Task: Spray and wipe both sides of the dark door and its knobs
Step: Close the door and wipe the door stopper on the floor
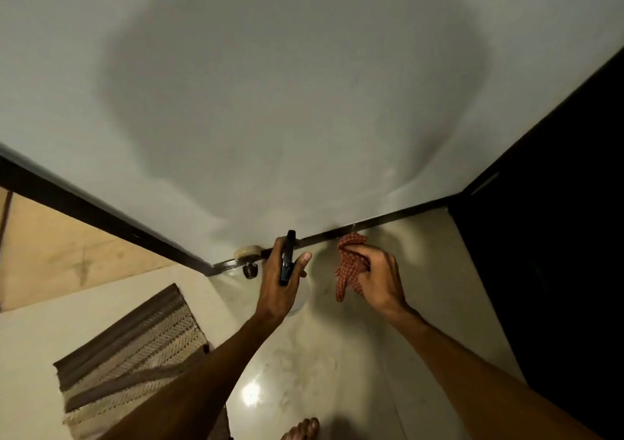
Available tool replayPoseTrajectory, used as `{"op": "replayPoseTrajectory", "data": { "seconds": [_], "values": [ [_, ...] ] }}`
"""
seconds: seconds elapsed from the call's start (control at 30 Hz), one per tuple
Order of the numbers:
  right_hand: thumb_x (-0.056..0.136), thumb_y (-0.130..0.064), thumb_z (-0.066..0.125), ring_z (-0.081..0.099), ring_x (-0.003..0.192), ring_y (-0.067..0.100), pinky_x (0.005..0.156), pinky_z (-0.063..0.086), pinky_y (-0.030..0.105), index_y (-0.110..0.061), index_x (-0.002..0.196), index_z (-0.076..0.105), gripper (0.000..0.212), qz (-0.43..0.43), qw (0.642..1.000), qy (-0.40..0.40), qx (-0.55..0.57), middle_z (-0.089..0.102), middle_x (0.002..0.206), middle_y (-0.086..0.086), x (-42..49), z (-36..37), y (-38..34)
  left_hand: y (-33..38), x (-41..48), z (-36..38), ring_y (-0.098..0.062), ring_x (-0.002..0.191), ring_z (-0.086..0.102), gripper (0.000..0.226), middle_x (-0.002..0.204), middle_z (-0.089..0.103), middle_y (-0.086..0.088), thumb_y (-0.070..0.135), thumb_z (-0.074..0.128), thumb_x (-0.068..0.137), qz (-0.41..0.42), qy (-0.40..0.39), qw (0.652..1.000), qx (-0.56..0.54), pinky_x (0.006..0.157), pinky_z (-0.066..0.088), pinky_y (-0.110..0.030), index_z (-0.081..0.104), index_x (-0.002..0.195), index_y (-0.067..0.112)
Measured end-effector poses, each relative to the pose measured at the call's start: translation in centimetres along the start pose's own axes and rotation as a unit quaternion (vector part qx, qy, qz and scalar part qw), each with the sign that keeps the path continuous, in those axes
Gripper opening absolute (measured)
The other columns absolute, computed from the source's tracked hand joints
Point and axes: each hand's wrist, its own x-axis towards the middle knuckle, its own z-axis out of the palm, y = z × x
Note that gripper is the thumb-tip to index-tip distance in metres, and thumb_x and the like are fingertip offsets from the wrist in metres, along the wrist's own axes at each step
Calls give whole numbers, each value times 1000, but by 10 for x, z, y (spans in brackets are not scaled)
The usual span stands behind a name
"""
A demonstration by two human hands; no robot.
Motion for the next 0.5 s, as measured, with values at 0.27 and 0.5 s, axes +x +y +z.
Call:
{"op": "replayPoseTrajectory", "data": {
  "seconds": [0.27,0.5],
  "values": [
    [80,17,52,71,102,18,92,59,33,-19,120,74,59,-14,1000,-20,-16,73,115,1,72,149,181,-227,23,58,-7,79,73,49,140,56,4,27,63,102,-42,24,998,32,77,57,-14,44,146,20],
    [88,5,67,61,123,21,107,51,38,-27,136,63,58,48,993,-106,-35,63,137,0,96,219,258,-316,26,76,-3,110,68,53,147,54,5,51,63,97,-69,5,997,45,100,52,-25,44,141,27]
  ]
}}
